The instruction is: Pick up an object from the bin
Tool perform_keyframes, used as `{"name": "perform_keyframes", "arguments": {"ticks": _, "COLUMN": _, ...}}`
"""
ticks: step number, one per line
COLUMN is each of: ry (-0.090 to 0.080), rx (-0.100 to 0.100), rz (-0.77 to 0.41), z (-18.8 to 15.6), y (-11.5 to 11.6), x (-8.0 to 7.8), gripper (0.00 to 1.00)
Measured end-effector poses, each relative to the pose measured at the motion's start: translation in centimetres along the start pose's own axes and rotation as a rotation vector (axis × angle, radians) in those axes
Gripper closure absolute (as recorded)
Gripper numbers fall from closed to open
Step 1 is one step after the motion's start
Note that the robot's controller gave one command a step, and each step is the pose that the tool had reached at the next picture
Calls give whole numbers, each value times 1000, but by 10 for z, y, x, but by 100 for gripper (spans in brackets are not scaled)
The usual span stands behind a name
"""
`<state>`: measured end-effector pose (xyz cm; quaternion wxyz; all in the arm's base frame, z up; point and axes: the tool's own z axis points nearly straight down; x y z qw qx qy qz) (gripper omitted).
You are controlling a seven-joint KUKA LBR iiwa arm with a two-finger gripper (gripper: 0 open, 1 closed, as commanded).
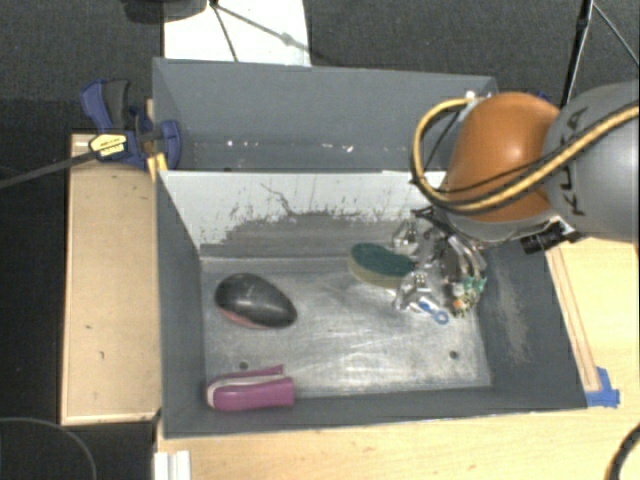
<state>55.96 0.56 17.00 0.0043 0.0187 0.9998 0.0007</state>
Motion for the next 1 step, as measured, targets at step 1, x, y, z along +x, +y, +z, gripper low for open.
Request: {"name": "perform_keyframes", "arguments": {"ticks": 1, "ry": -1, "rx": 5, "rz": -6, "z": -82, "y": -76, "x": 18, "gripper": 100}}
